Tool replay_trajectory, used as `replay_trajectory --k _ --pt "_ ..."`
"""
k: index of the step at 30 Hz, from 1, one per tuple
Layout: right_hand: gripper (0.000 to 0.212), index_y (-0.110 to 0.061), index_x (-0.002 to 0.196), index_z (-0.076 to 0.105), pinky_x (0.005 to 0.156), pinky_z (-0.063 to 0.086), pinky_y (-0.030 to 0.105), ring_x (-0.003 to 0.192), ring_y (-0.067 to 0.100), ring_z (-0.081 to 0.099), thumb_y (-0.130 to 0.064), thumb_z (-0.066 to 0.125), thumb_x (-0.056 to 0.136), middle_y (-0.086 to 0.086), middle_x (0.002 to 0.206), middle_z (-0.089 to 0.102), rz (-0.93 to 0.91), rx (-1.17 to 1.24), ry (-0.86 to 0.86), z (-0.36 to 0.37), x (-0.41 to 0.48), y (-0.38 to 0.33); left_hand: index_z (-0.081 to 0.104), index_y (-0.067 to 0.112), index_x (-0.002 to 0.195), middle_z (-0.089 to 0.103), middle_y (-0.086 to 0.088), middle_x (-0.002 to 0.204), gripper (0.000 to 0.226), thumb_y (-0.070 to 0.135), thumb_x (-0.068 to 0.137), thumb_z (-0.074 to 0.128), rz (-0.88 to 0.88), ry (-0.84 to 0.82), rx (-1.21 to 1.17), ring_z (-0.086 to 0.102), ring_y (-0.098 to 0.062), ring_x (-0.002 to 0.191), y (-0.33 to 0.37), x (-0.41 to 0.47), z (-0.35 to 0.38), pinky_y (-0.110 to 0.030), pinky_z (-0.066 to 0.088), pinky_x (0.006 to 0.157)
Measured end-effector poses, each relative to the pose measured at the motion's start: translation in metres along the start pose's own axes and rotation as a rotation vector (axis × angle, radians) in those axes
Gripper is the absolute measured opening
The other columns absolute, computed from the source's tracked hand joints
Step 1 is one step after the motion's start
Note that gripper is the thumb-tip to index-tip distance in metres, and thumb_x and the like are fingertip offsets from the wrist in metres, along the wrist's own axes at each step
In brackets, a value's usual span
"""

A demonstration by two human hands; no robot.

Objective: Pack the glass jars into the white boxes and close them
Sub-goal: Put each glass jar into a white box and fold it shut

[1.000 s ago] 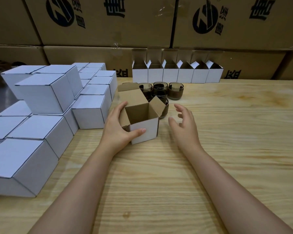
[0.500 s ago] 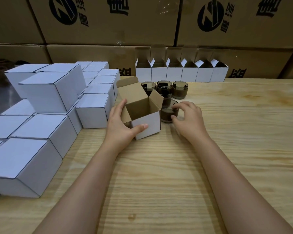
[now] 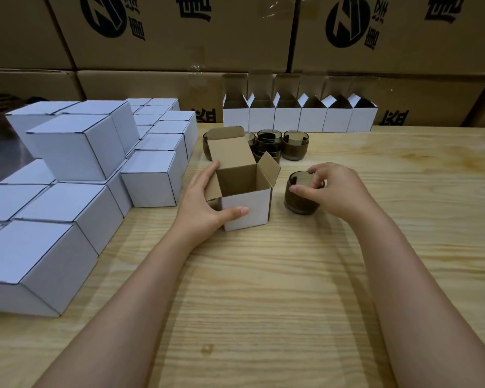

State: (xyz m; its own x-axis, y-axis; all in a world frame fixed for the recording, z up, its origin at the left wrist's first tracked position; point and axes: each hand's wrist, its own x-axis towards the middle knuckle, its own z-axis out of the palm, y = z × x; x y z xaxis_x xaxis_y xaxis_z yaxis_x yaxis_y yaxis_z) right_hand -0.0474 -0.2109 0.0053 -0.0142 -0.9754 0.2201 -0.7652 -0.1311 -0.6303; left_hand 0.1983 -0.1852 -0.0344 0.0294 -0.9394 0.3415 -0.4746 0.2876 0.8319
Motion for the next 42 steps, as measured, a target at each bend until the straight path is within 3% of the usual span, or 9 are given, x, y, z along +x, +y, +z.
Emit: replay_trajectory --k 2,7,10,13,18,21,26,32,42 --pt "0.038 -0.007 0.070 0.064 0.059 0.033 0.017 0.088 0.010 0.048 -0.043 0.076 0.075 0.001 0.107 0.066 0.013 -0.037 -0.015 -0.003 0.002 -0.001 0.035 0.033 0.146 0.038 0.013 0.143 0.100 0.031 0.062 0.089 0.002 -0.019 -0.003 0.038 -0.001 0.126 0.001 -0.001 0.001 -0.012 0.032 0.096" --pt "0.030 -0.019 0.086 0.060 0.055 0.033 0.019 0.095 0.015 0.049 -0.042 0.076 0.075 -0.004 0.098 0.057 0.060 -0.050 0.011 -0.009 0.001 -0.005 0.034 0.034 0.146 0.039 0.011 0.144 0.100 0.031 0.062 0.089 0.013 -0.034 -0.014 0.037 -0.001 0.126 0.002 -0.001 0.001 -0.019 0.031 0.102" --pt "0.037 -0.023 0.104 0.059 0.069 0.040 0.023 0.105 0.017 0.052 -0.039 0.077 0.076 -0.002 0.115 0.058 0.030 -0.025 0.083 -0.019 -0.001 -0.013 0.034 0.035 0.145 0.041 0.010 0.143 0.100 0.032 0.061 0.089 0.029 -0.064 -0.012 0.039 -0.003 0.128 0.003 -0.002 0.005 -0.018 0.032 0.102" --pt "0.050 -0.025 0.120 0.055 0.073 0.040 0.022 0.111 0.015 0.052 -0.039 0.076 0.077 -0.005 0.121 0.058 -0.048 0.074 0.187 -0.034 -0.003 -0.028 0.036 0.035 0.142 0.043 0.014 0.138 0.099 0.032 0.059 0.090 0.023 -0.069 -0.039 0.044 0.000 0.120 0.003 -0.001 0.006 -0.002 0.035 0.090" --pt "0.053 -0.027 0.126 0.052 0.085 0.042 0.017 0.112 0.006 0.051 -0.035 0.074 0.079 -0.011 0.122 0.057 -0.242 0.245 0.265 -0.050 -0.015 -0.059 0.038 0.031 0.140 0.044 0.026 0.126 0.099 0.029 0.056 0.091 0.042 -0.128 -0.097 0.044 0.018 0.111 0.006 -0.003 0.011 0.005 0.034 0.083" --pt "0.047 -0.027 0.124 0.053 0.086 0.050 0.023 0.109 0.005 0.055 -0.029 0.073 0.081 -0.012 0.120 0.058 -0.294 0.367 0.141 -0.047 -0.020 -0.074 0.039 0.028 0.140 0.041 0.032 0.123 0.100 0.031 0.054 0.091 0.066 -0.178 -0.113 0.041 0.025 0.108 0.010 -0.004 0.016 0.005 0.034 0.082" --pt "0.043 -0.033 0.119 0.054 0.088 0.052 0.027 0.111 0.009 0.055 -0.029 0.073 0.081 -0.012 0.117 0.059 -0.325 0.316 -0.108 -0.029 -0.023 -0.081 0.040 0.029 0.136 0.052 0.021 0.122 0.096 0.027 0.054 0.091 0.067 -0.198 -0.149 0.051 0.013 0.108 0.011 -0.003 0.017 -0.001 0.041 0.081" --pt "0.052 -0.033 0.127 0.052 0.090 0.049 0.031 0.110 0.010 0.054 -0.034 0.073 0.080 -0.010 0.121 0.058 -0.310 0.155 -0.181 -0.016 -0.019 -0.076 0.040 0.041 0.129 0.049 0.029 0.122 0.093 0.033 0.051 0.090 0.078 -0.178 -0.143 0.049 0.016 0.111 0.010 -0.003 0.018 -0.002 0.040 0.086" --pt "0.046 -0.031 0.128 0.052 0.089 0.036 0.027 0.116 0.013 0.042 -0.032 0.068 0.085 -0.007 0.122 0.058 -0.359 -0.213 -0.295 -0.002 -0.015 -0.070 0.040 0.030 0.138 0.048 0.025 0.125 0.097 0.027 0.056 0.092 0.087 -0.173 -0.128 0.048 0.008 0.116 0.007 -0.002 0.019 -0.004 0.040 0.090"
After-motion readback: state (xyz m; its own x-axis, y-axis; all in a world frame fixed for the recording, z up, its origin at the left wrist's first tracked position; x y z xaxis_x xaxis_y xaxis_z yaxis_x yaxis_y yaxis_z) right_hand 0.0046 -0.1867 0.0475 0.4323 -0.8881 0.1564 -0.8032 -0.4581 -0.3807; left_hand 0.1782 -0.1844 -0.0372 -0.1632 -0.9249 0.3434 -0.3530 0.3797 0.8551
